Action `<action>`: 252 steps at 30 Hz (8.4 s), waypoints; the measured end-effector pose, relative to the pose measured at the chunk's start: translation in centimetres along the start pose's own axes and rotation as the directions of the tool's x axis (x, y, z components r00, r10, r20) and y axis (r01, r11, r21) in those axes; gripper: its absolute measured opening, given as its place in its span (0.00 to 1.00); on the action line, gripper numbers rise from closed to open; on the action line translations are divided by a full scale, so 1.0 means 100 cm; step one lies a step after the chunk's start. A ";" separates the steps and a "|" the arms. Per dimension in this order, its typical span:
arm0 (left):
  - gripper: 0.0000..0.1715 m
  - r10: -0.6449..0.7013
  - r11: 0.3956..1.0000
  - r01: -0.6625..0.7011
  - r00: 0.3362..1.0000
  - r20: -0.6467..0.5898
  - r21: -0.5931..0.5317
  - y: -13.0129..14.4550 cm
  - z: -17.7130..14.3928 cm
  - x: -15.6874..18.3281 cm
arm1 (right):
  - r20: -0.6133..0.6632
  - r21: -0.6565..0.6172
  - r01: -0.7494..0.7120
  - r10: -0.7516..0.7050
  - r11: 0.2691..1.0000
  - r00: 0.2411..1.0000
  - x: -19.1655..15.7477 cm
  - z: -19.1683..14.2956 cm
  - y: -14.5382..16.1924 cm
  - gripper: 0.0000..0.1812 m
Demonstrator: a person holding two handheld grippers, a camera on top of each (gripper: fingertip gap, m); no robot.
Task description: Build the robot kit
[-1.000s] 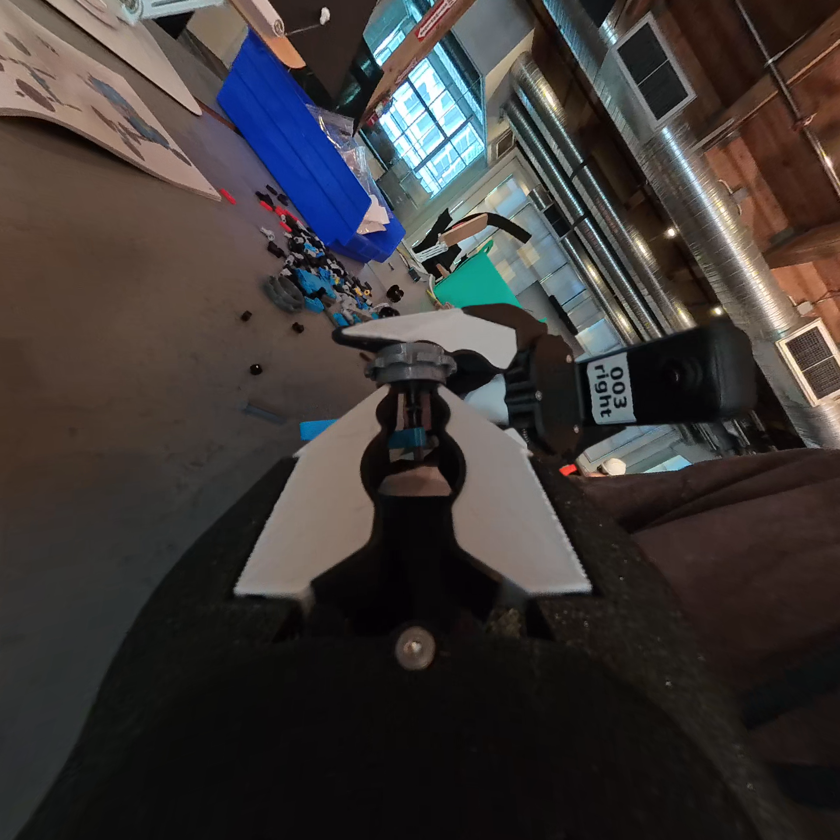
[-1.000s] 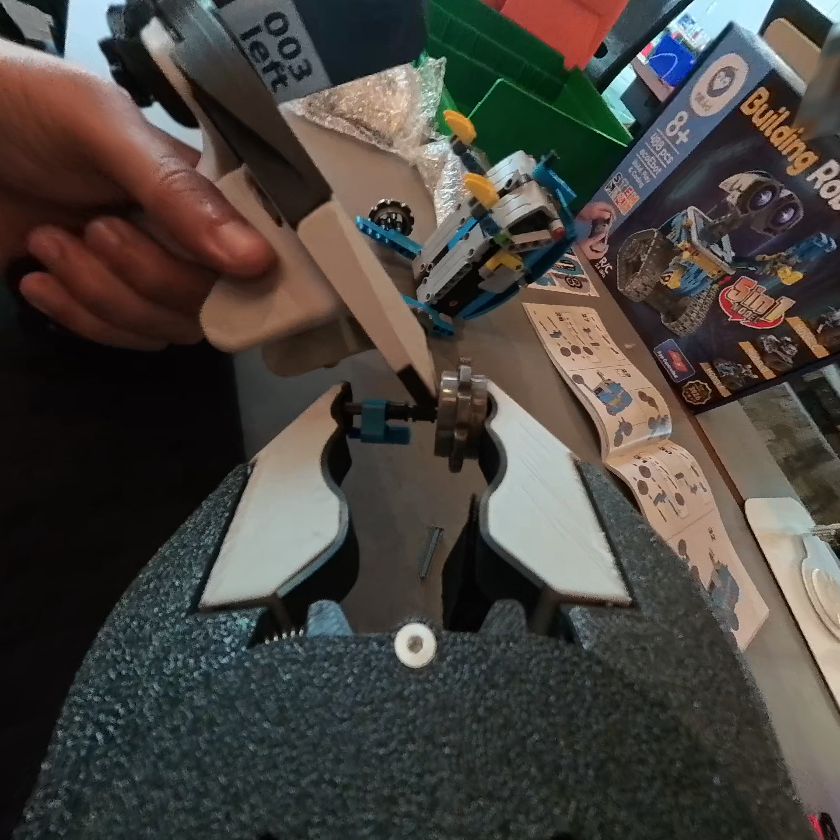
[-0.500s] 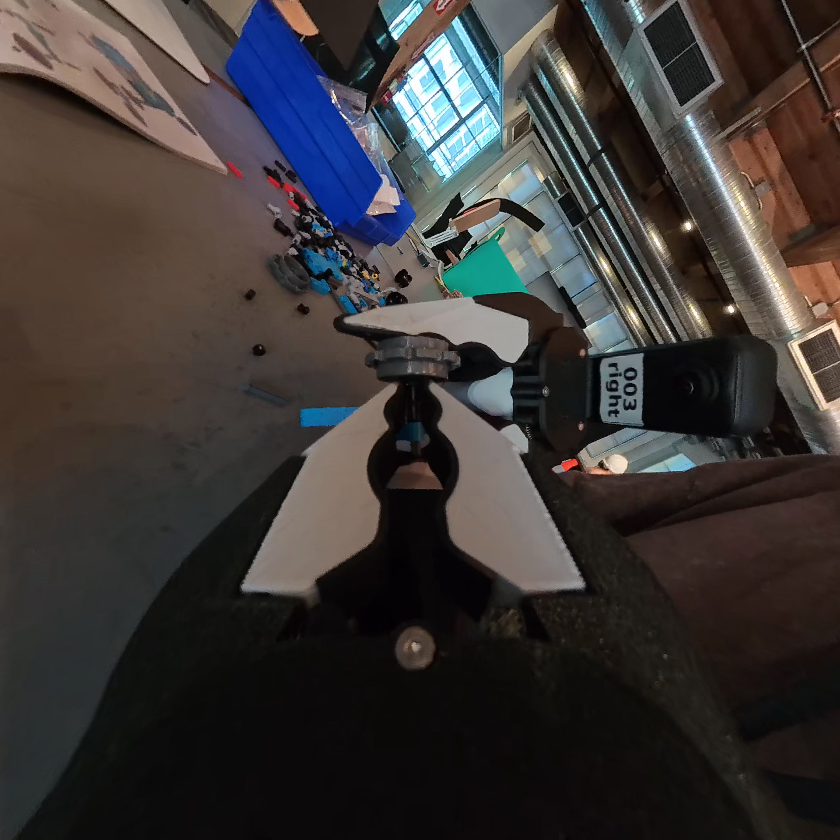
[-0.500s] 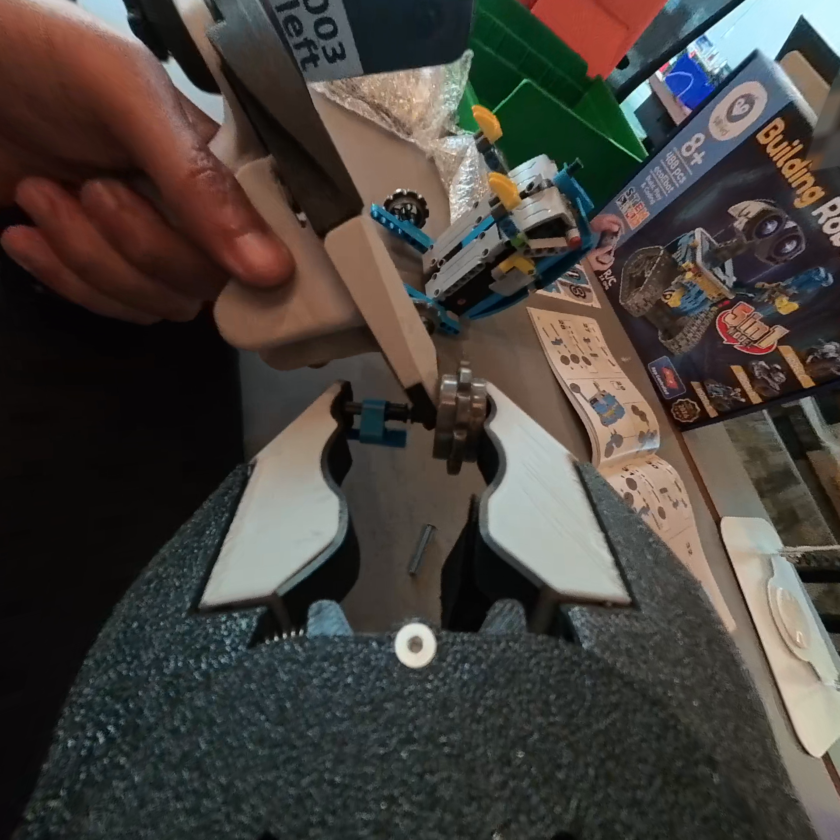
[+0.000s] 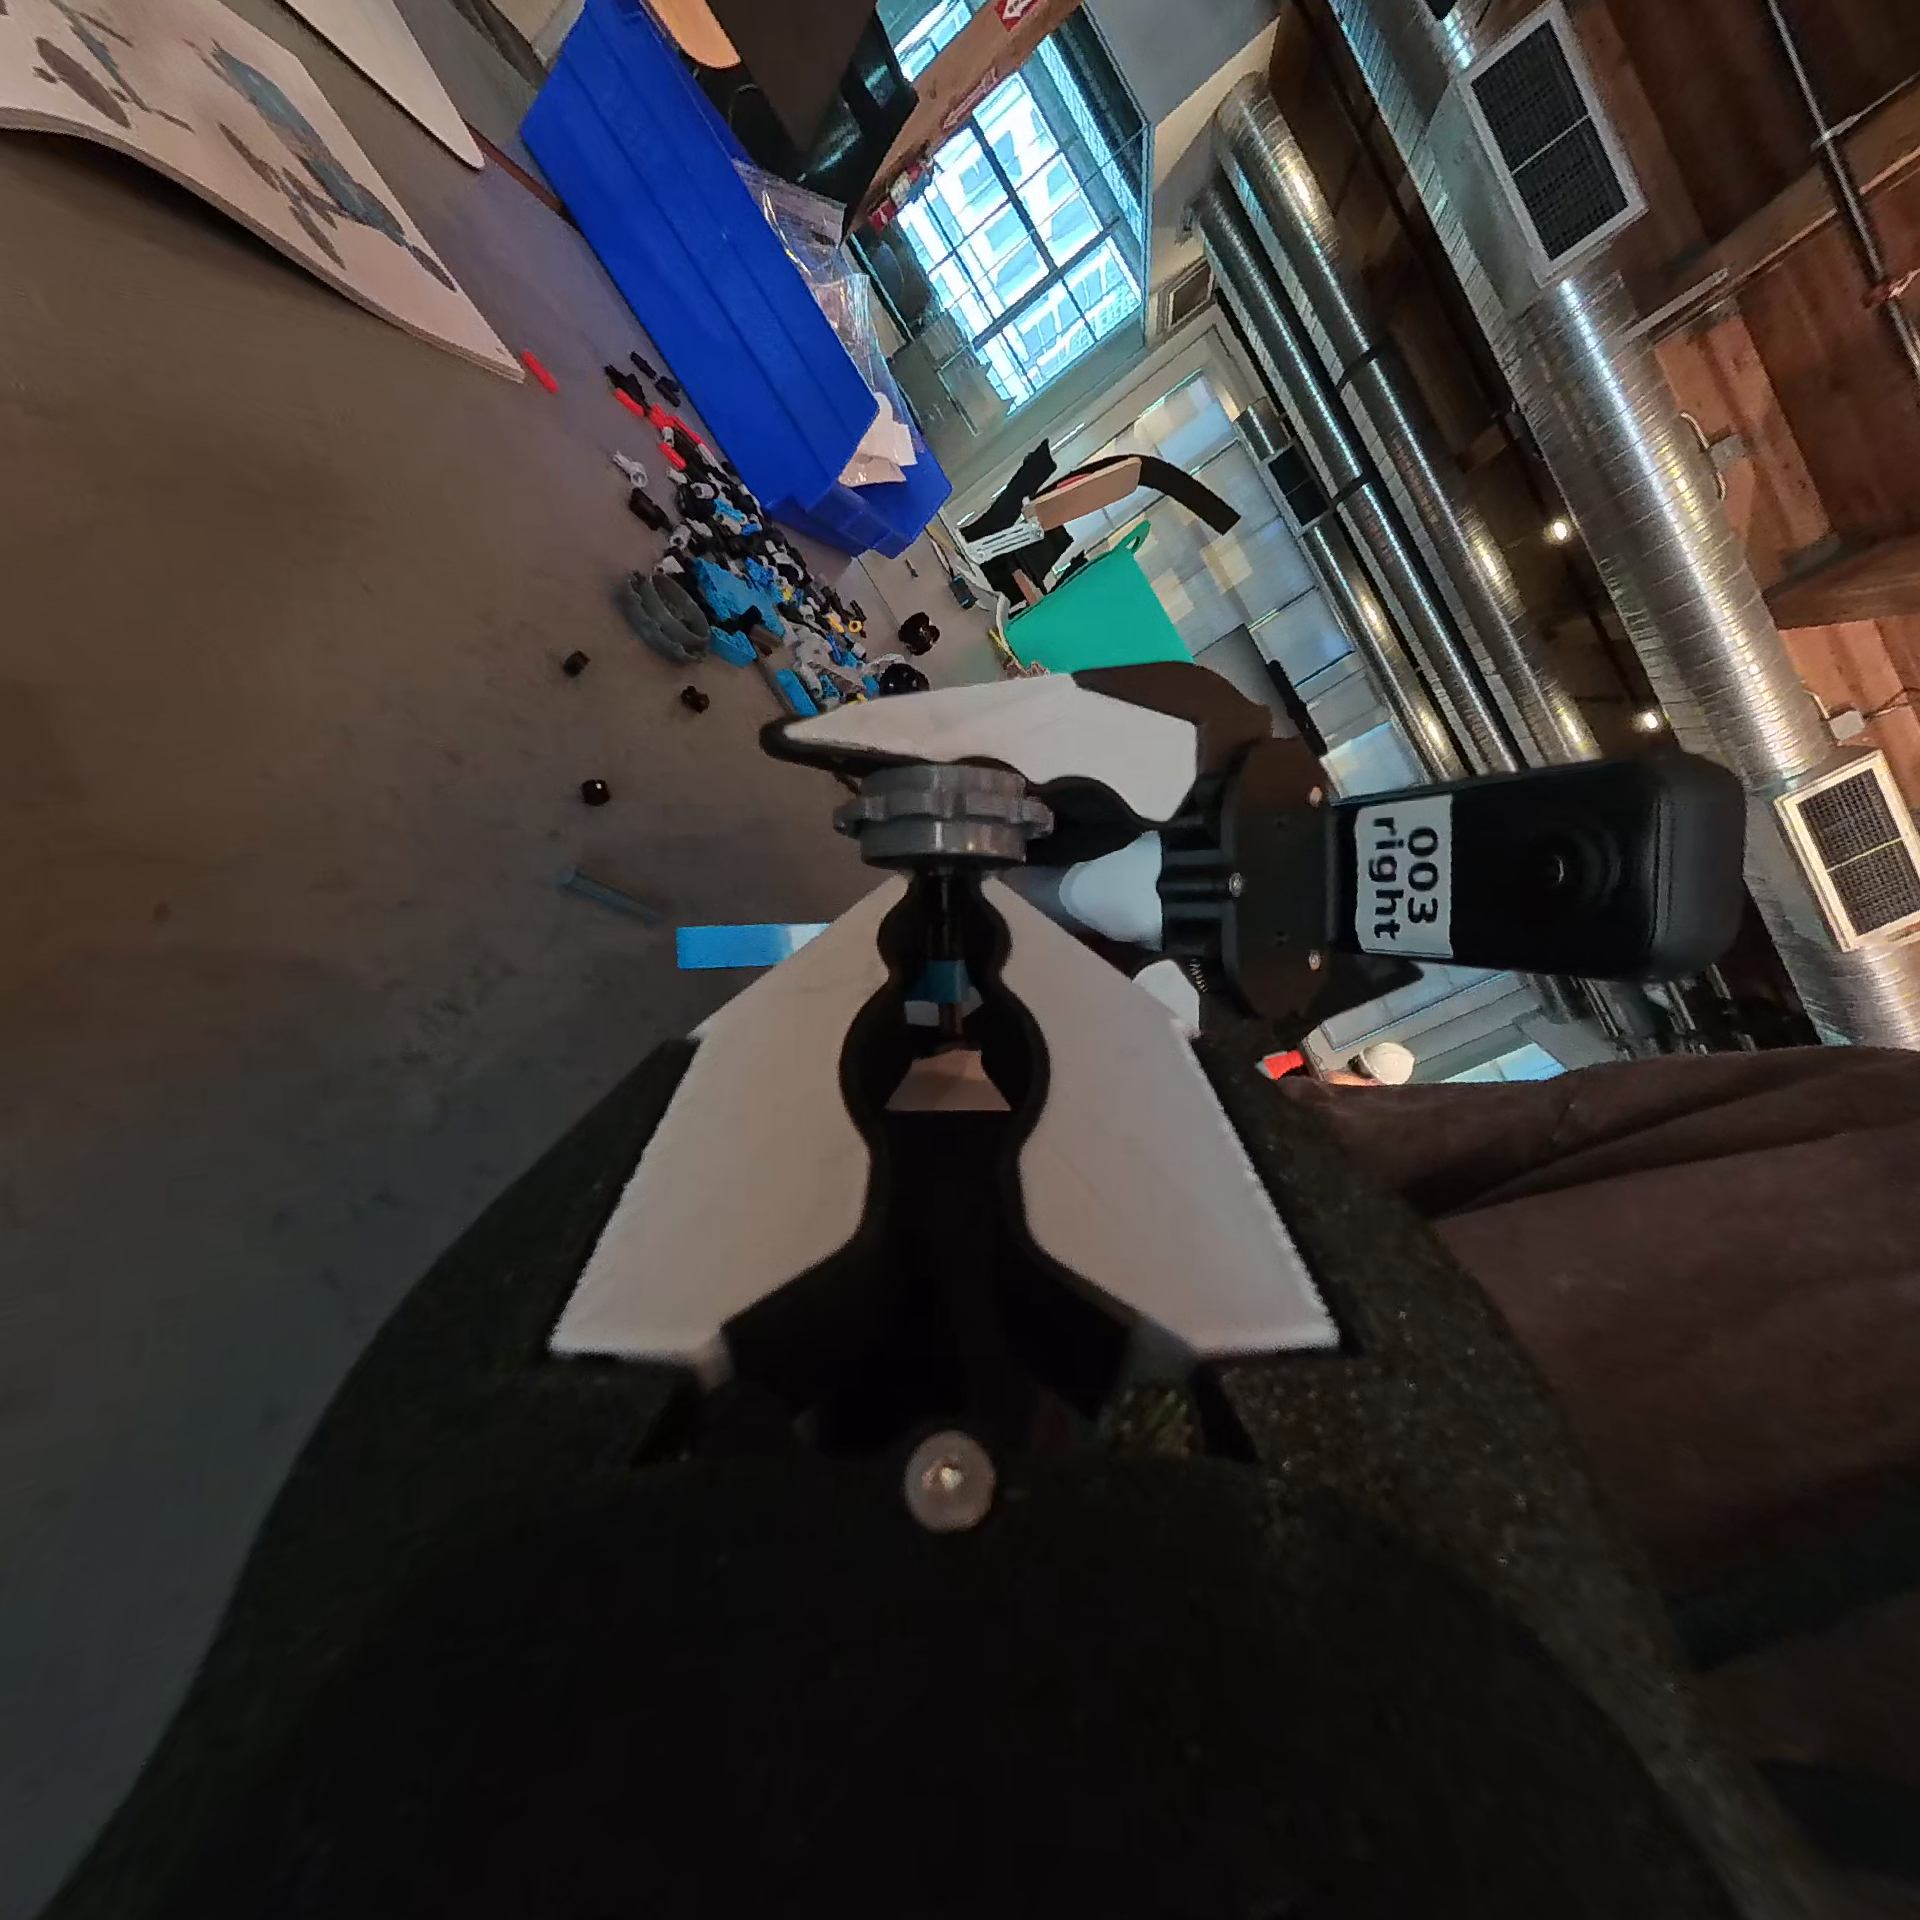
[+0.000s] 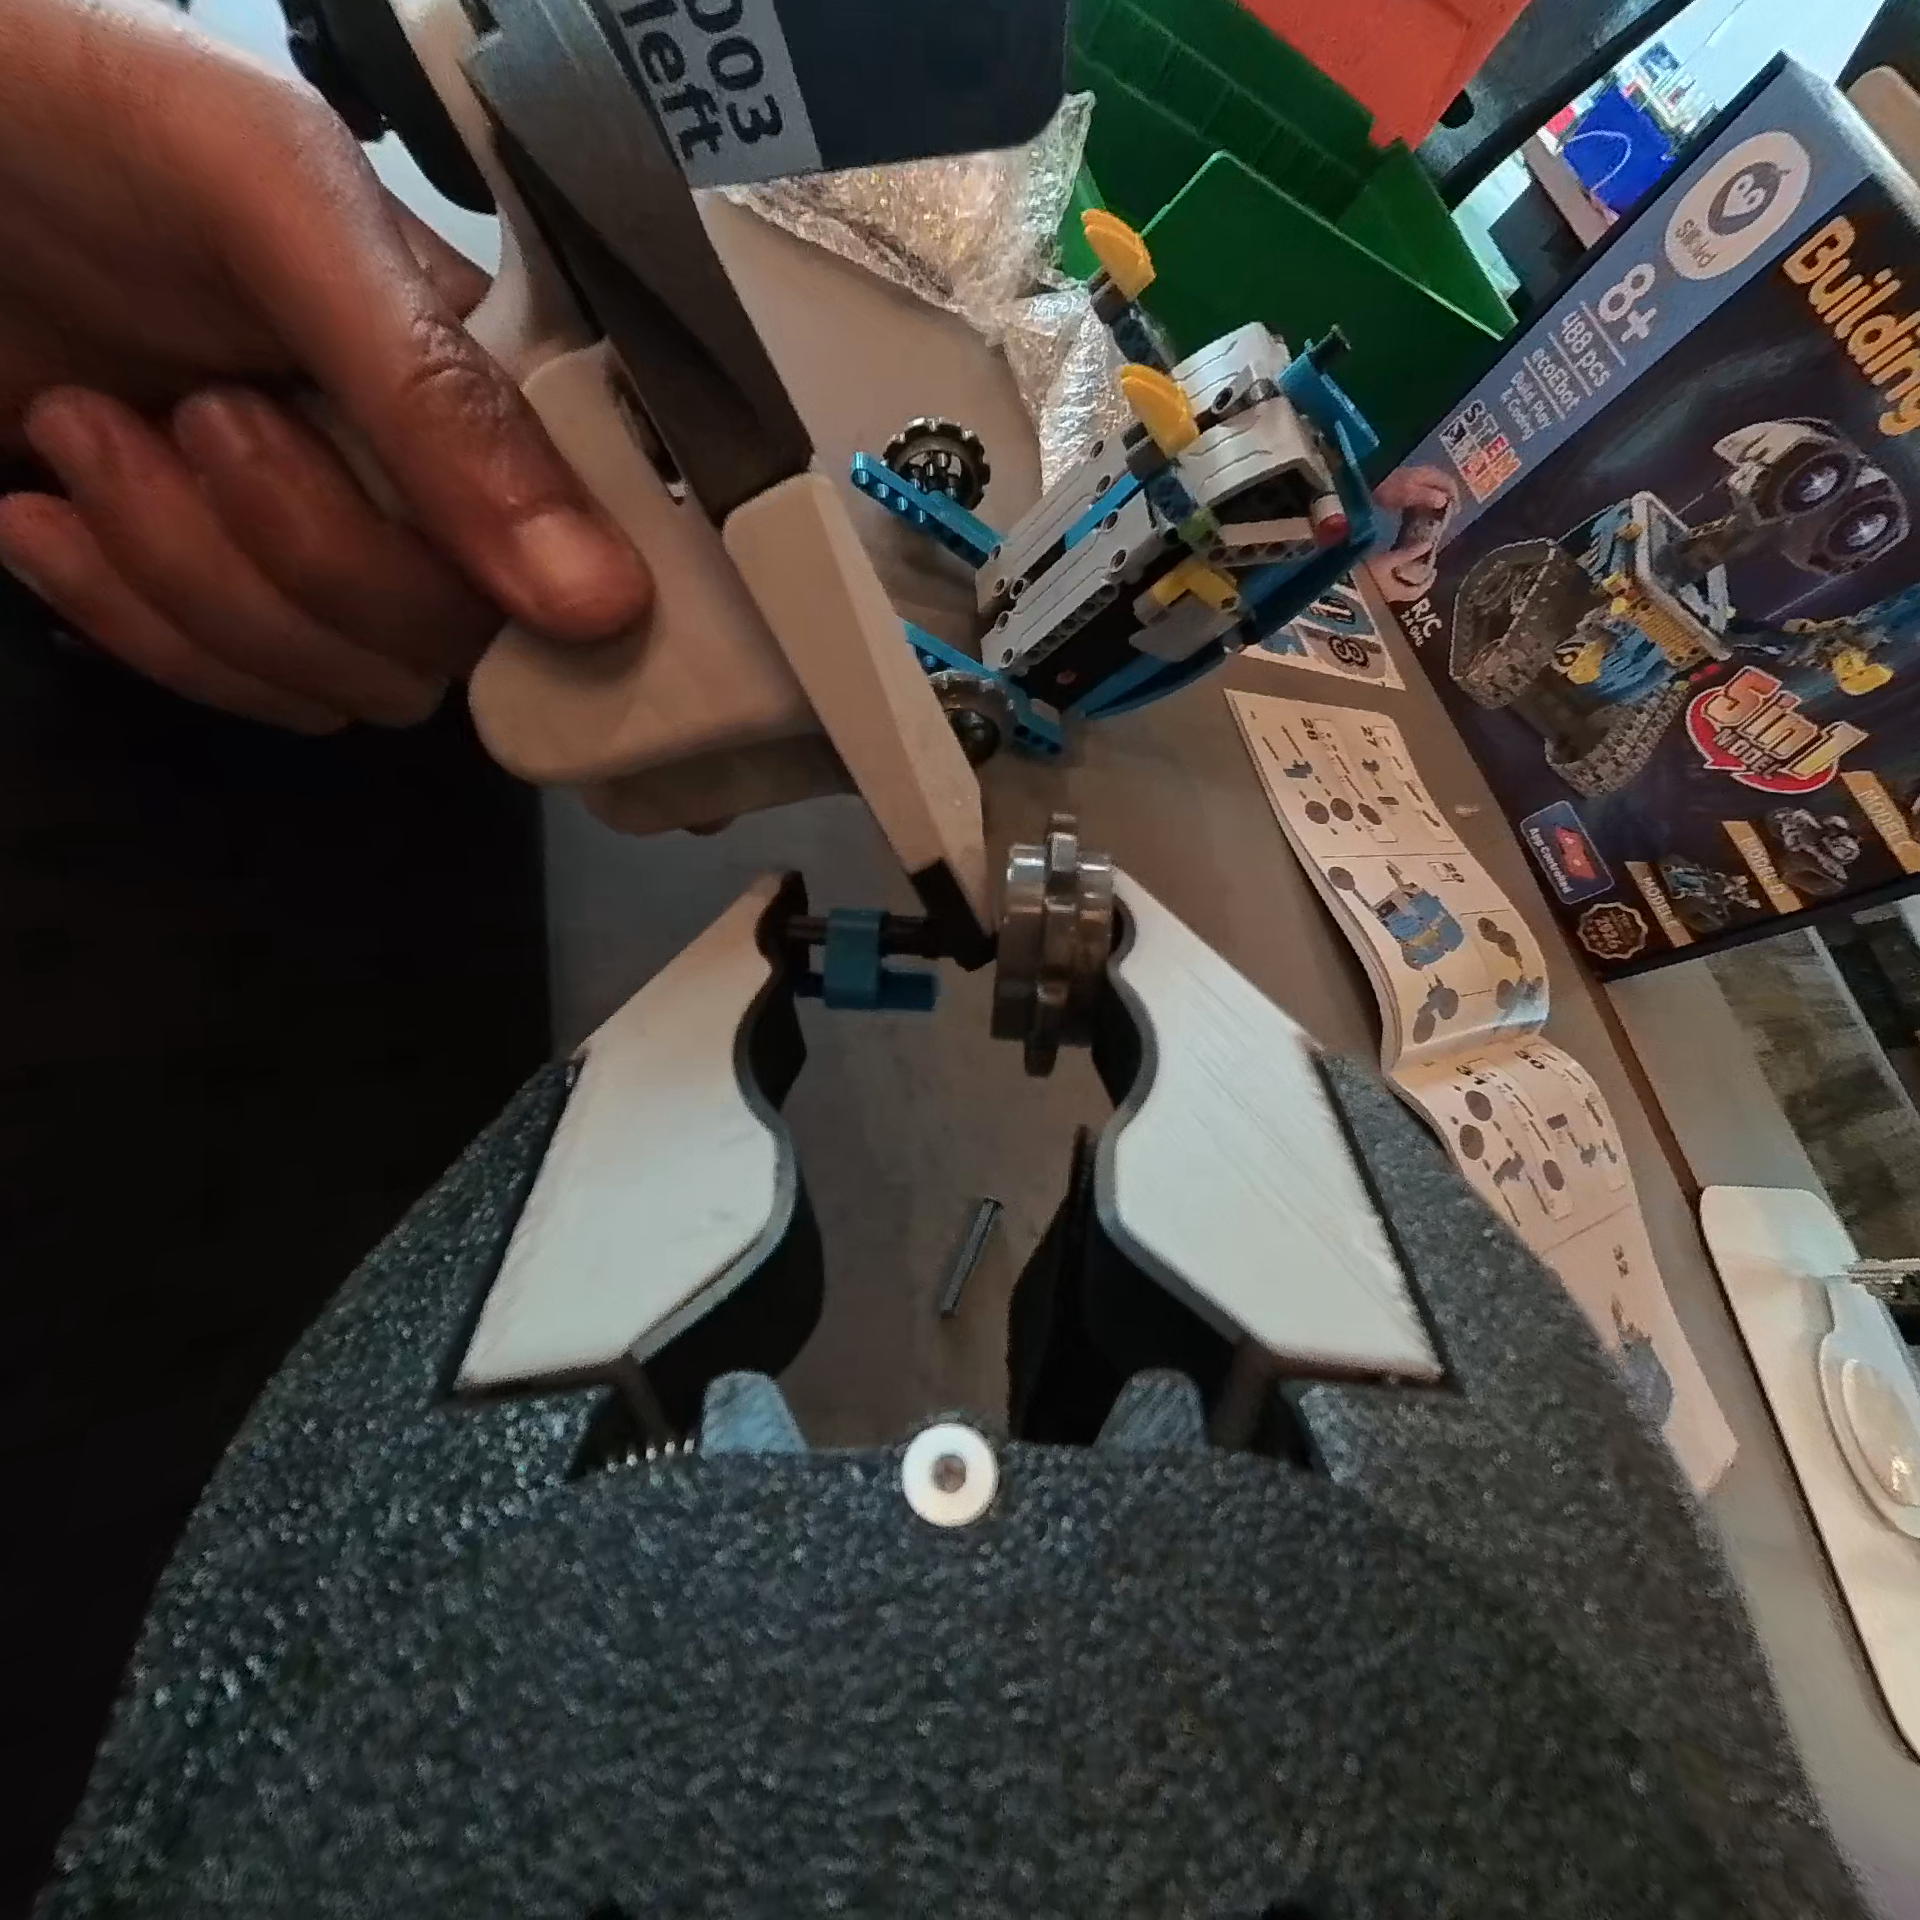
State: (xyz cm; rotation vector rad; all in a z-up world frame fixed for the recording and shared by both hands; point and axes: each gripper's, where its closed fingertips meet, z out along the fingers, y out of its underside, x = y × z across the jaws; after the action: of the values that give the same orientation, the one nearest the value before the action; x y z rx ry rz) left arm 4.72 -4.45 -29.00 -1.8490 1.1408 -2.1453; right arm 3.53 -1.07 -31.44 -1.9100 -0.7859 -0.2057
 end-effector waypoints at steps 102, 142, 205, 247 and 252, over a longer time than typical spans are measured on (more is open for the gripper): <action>0.08 0.789 0.564 -0.768 0.610 -0.077 -0.303 0.036 0.002 0.011 | 0.504 0.051 -0.243 0.185 0.969 0.844 -0.049 -0.036 0.011 0.26; 0.32 0.456 0.887 -0.453 0.890 0.018 -0.091 -0.001 0.002 0.014 | -0.180 -0.011 0.287 -0.285 0.958 0.942 0.001 -0.020 0.011 0.28; 0.03 0.478 0.878 -0.476 0.876 0.063 -0.039 -0.032 -0.001 -0.011 | 0.254 -0.352 -0.409 0.506 0.842 0.824 0.026 -0.014 0.123 0.13; 0.03 0.760 0.649 -0.753 0.631 0.158 -0.111 -0.024 0.003 -0.010 | 0.512 0.119 -0.649 0.513 0.752 0.689 0.054 -0.038 -0.003 0.04; 0.03 0.789 0.613 -0.777 0.592 0.162 -0.146 -0.019 0.006 -0.013 | 0.578 0.107 -0.633 0.470 0.767 0.667 0.043 -0.040 -0.019 0.04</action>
State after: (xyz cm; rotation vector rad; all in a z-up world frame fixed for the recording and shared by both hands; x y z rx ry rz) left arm 6.31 -2.72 -28.94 -1.1573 1.5782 -1.3650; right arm 6.50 -2.11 -26.11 -1.8252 -0.4832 0.8209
